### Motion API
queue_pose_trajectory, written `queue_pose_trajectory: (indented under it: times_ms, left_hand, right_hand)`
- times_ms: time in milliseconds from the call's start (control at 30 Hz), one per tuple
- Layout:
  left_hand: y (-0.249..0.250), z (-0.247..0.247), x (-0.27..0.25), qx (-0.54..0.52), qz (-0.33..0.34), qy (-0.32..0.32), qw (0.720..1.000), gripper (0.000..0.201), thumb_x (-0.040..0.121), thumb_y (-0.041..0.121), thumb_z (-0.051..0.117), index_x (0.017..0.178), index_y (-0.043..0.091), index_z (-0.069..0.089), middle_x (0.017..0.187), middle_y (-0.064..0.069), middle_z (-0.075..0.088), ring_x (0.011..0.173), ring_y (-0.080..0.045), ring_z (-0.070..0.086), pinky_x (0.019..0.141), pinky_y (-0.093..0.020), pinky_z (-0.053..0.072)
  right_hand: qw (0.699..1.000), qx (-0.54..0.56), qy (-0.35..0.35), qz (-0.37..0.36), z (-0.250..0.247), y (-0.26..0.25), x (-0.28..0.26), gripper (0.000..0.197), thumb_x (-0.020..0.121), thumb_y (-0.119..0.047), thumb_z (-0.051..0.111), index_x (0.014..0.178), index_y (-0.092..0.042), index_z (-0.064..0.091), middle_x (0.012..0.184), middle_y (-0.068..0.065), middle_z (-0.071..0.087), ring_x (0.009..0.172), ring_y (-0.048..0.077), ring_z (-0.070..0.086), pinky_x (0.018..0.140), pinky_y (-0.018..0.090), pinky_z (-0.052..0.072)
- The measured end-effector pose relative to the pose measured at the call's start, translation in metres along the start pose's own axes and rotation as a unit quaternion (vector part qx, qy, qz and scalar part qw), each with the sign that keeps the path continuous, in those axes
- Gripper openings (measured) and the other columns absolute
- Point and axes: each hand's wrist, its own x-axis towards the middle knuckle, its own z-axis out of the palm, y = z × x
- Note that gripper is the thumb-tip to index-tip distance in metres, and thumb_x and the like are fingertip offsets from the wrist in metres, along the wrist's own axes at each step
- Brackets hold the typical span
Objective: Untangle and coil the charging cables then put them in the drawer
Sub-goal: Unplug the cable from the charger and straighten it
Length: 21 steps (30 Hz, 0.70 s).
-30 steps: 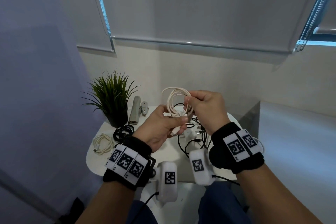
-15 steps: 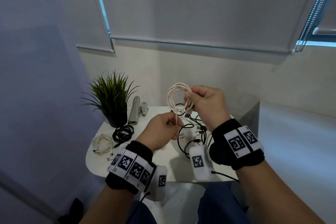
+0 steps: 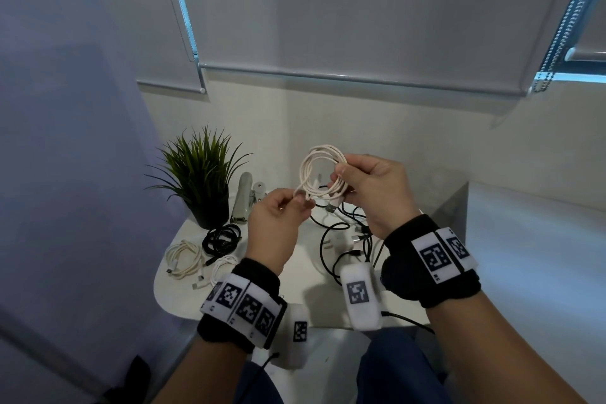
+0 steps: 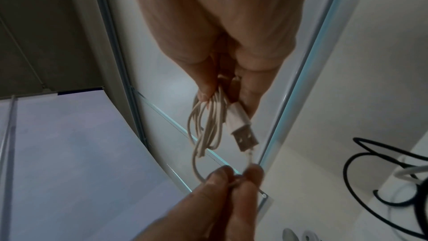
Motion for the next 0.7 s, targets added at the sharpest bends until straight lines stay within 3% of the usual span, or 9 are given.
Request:
queue_pose_trajectory:
  times_ms: [167, 300, 433, 600, 700]
  left_hand:
    - [0.005, 0.001, 0.000, -0.202, -0.058, -0.042, 0.977, 0.016, 0.096, -0.001, 0.045, 0.084, 0.004, 0.055, 0.083, -0.005, 0.070, 0.077, -0.013, 0.068, 0.071, -0.020, 0.056]
    - [0.011, 0.002, -0.001, -0.247, -0.081, -0.083, 0.962, 0.015, 0.096, 0.002, 0.045, 0.096, 0.003, 0.060, 0.087, -0.006, 0.072, 0.076, -0.011, 0.070, 0.066, -0.018, 0.056]
    - [0.013, 0.006, -0.003, -0.156, -0.082, -0.112, 0.978, 0.020, 0.097, 0.008, 0.045, 0.101, 0.010, 0.064, 0.087, -0.007, 0.073, 0.073, -0.013, 0.070, 0.066, -0.019, 0.056]
    - [0.013, 0.008, -0.005, 0.042, -0.024, -0.140, 0.989, 0.031, 0.100, 0.005, 0.038, 0.096, 0.028, 0.059, 0.082, 0.001, 0.068, 0.067, -0.006, 0.065, 0.063, -0.014, 0.049]
    - [0.015, 0.002, -0.001, 0.092, -0.005, -0.158, 0.983, 0.028, 0.095, 0.002, 0.047, 0.099, 0.026, 0.062, 0.083, 0.002, 0.070, 0.064, -0.005, 0.064, 0.058, -0.013, 0.045]
  right_hand:
    - [1.000, -0.008, -0.001, 0.011, 0.000, 0.003, -0.001, 0.023, 0.089, 0.003, 0.057, 0.076, -0.012, 0.069, 0.061, 0.009, 0.060, 0.056, 0.026, 0.056, 0.050, 0.033, 0.050]
    - [1.000, 0.005, -0.004, 0.013, 0.001, 0.003, 0.000, 0.021, 0.089, 0.002, 0.057, 0.079, -0.010, 0.069, 0.062, 0.009, 0.063, 0.055, 0.025, 0.056, 0.048, 0.032, 0.050]
    - [1.000, -0.002, -0.008, 0.001, 0.000, 0.005, 0.001, 0.019, 0.089, 0.002, 0.057, 0.078, -0.007, 0.069, 0.067, 0.019, 0.061, 0.056, 0.031, 0.052, 0.041, 0.031, 0.045]
    - [1.000, -0.003, 0.004, 0.007, 0.000, 0.009, 0.002, 0.017, 0.088, 0.001, 0.058, 0.077, -0.008, 0.067, 0.072, 0.021, 0.063, 0.068, 0.035, 0.055, 0.053, 0.034, 0.045]
    - [1.000, -0.003, 0.000, 0.006, -0.001, 0.008, 0.002, 0.016, 0.088, 0.002, 0.059, 0.075, -0.007, 0.065, 0.071, 0.023, 0.061, 0.063, 0.036, 0.050, 0.044, 0.029, 0.042]
